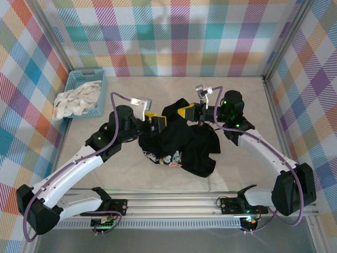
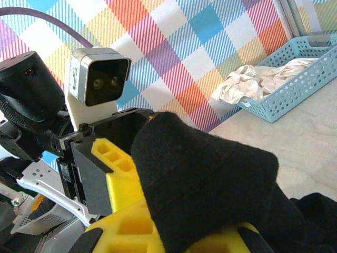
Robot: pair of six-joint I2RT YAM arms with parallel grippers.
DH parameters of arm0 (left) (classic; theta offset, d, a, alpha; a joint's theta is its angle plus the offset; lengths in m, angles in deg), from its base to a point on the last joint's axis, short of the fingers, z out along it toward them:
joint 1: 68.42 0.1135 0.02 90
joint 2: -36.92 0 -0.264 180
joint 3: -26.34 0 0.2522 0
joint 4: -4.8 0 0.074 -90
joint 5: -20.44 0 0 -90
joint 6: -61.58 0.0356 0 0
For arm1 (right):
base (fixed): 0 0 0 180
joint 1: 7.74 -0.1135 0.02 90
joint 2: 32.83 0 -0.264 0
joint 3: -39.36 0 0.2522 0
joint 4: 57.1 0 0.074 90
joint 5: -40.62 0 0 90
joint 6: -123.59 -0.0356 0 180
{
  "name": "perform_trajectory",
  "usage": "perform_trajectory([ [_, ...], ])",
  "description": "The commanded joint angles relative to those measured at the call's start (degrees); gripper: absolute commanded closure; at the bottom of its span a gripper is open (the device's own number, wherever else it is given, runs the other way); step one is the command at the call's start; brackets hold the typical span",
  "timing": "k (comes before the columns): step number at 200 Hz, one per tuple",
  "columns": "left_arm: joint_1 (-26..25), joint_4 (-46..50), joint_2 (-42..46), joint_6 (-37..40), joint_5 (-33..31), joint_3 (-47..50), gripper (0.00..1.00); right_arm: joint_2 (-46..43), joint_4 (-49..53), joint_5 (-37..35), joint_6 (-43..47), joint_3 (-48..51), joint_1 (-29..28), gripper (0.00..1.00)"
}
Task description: Fold the inside-out t-shirt
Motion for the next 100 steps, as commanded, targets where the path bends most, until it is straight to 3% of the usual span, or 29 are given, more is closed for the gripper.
perform_trajectory([
  [1, -0.7, 0.9, -1.5, 3.0, -0.7, -2.5, 0.41, 0.5, -2.3, 1.8, 1.1, -0.5, -0.5, 1.0],
  [43, -1.1, 2.8, -7.0, 7.0, 1.3, -7.0, 0.36, 0.2, -0.7, 1.6, 2.2, -0.6, -0.6, 1.0],
  [65, -1.1, 4.3, -10.1, 8.1, -2.0, -9.6, 0.35, 0.0, -0.2, 1.7, 2.5, -0.6, -0.7, 1.0],
  [78, -1.1, 4.3, -11.4, 8.8, -3.1, -10.7, 0.4, -0.3, 0.7, 1.9, 3.3, -0.6, -0.7, 1.0],
  [100, -1.2, 4.1, -12.6, 9.7, -3.6, -12.4, 0.67, -1.4, 4.8, 0.5, 6.6, -0.8, -0.7, 1.0],
])
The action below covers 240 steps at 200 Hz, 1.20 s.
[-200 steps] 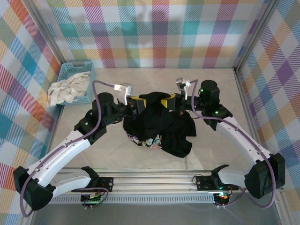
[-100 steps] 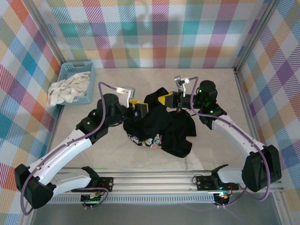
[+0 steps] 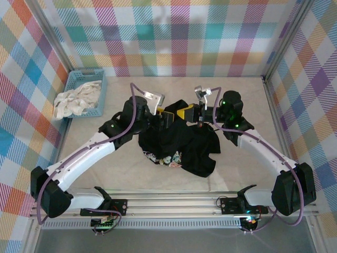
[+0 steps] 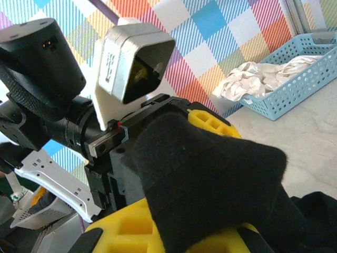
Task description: Fold the inside-out t-shirt
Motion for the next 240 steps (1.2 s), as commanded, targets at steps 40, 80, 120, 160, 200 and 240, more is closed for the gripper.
perform_trajectory([
  [40, 0.5, -2.1, 5.5, -3.0, 8.5, -2.1, 1.0, -6.4, 16.3, -12.8, 16.4, -1.1, -0.5, 1.0],
  [80, 4.0, -2.6, 10.8, -15.2, 21.8, -0.7, 1.0, -9.8, 16.8, -20.5, 20.7, -0.3, -0.8, 1.0],
  [120, 9.1, -6.5, 11.8, -23.7, 38.7, 1.4, 1.0, -11.0, 17.3, -25.3, 22.0, -0.2, -1.1, 1.0],
  [160, 11.9, -0.2, 14.4, -21.9, 25.6, 2.1, 1.0, -9.0, 20.7, -14.4, 22.7, -2.1, -1.1, 0.97],
  [200, 11.8, 5.6, 12.2, -19.4, 13.4, 1.7, 1.0, -4.5, 5.9, 8.5, 11.8, -0.2, -1.4, 0.99],
  [240, 11.8, 10.5, 10.9, -16.3, 2.4, 2.1, 1.0, -3.6, -5.6, 11.1, 4.9, 0.6, -1.7, 1.0],
])
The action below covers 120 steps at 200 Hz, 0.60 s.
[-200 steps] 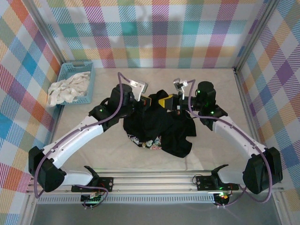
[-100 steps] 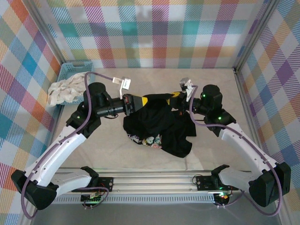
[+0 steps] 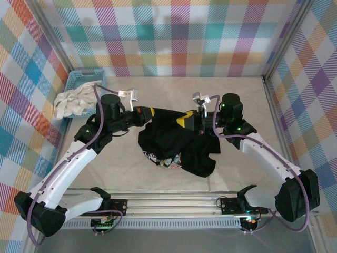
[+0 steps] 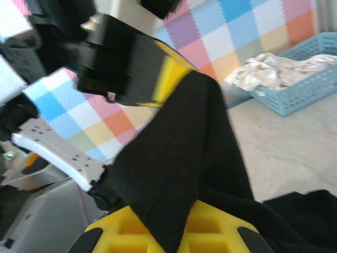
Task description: Fold the inside-out t-shirt
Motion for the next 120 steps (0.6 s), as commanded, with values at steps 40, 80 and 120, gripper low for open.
perform_trajectory([
  [40, 0.5, 6.6, -0.1, 4.4, -16.1, 1.3, 1.0, 0.7, -11.6, 7.3, -6.2, -1.6, -0.3, 1.0],
  [80, 0.4, 4.0, 2.1, 6.8, -10.2, 3.8, 0.73, 1.8, -8.5, 4.1, -5.8, -3.1, -0.4, 1.0],
  [120, -3.8, -0.6, 8.9, 13.0, -7.9, 9.0, 0.55, 2.4, -5.7, 2.7, -5.3, -4.1, -0.3, 1.0],
])
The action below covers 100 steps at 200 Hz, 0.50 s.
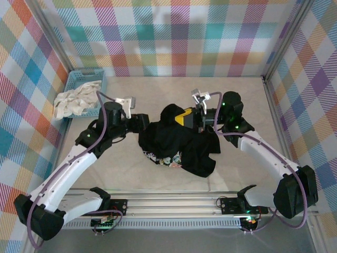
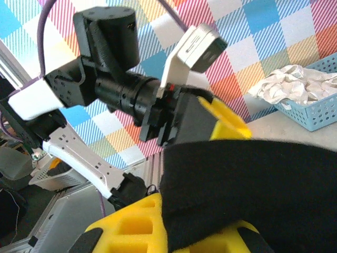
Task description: Fold the inside-out t-shirt
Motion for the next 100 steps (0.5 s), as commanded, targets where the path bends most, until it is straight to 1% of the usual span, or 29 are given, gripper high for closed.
perform_trajectory([
  [1, -3.1, -4.1, 5.1, 5.9, 1.4, 2.5, 0.55, 0.3, 0.7, 0.1, 0.3, -2.7, 0.1, 1.0],
  [15, -5.0, -7.1, 7.1, 8.3, 2.4, 4.9, 0.55, 0.4, 3.1, 0.8, 2.0, -3.5, 0.0, 1.0],
  [18, -5.3, -9.5, 7.4, 8.8, 2.9, 5.3, 0.55, 0.5, 3.6, 1.2, 2.5, -3.7, -0.1, 1.0],
  [29, -6.1, -12.7, 7.7, 10.7, 3.9, 6.5, 0.56, 0.5, 6.2, 2.5, 4.7, -4.6, 0.0, 1.0],
  [42, -6.5, -14.9, 6.4, 12.3, 3.7, 6.9, 0.56, 0.3, 10.1, 4.3, 8.5, -5.4, 0.0, 1.0],
  [57, -6.5, -14.9, 3.4, 11.5, 2.0, 5.6, 0.56, -0.6, 16.1, 4.3, 14.2, -6.3, 0.0, 1.0],
  [69, -6.5, -13.1, 0.5, 8.6, 0.2, 3.8, 0.54, -1.5, 19.7, 3.6, 17.6, -6.6, 0.0, 1.0],
  [82, -6.4, -9.9, -2.7, 3.1, -1.9, 1.6, 0.49, -2.7, 21.4, 2.7, 19.5, -6.3, 0.0, 1.0],
  [90, -6.0, -10.0, -4.4, -0.2, -0.1, 1.0, 0.45, -3.2, 21.8, 2.3, 20.3, -5.8, 0.0, 1.0],
  [100, -5.7, -12.7, -6.1, -3.8, 5.0, 1.2, 0.42, -3.6, 22.0, 2.1, 20.9, -5.3, 0.0, 1.0],
])
